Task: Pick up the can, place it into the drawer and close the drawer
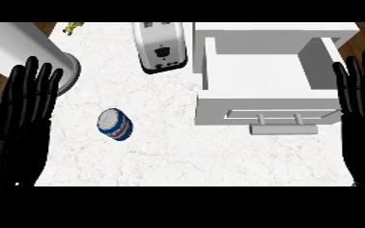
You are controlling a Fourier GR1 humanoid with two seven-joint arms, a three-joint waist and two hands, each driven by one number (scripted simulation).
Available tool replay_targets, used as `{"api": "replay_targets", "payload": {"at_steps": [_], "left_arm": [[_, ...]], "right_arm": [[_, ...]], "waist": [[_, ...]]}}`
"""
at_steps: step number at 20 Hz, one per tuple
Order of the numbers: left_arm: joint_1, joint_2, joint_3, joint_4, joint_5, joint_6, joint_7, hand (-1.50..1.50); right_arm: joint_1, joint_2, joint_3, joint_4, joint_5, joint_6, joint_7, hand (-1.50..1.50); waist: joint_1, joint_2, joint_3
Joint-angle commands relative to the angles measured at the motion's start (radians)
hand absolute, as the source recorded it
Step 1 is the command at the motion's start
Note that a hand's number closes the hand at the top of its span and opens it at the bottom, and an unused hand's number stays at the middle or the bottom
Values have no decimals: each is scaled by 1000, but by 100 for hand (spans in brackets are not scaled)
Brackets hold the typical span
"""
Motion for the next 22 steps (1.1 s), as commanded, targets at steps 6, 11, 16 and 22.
{"api": "replay_targets", "payload": {"at_steps": [6,11,16,22], "left_arm": [[-88,162,-116,73,412,-486,-26,-150],[-19,397,30,262,497,-659,75,-150],[-45,574,179,340,749,-839,117,-150],[-91,617,222,502,800,-963,127,-150]], "right_arm": [[-1,-3,68,24,-9,48,36,-150],[123,-12,-89,50,-41,-41,210,-150],[222,-12,-99,-39,-55,-21,205,-150],[321,-29,-195,31,-144,89,68,-150]], "waist": [[-38,13,2],[-21,7,7],[-1,0,8],[0,1,9]]}}
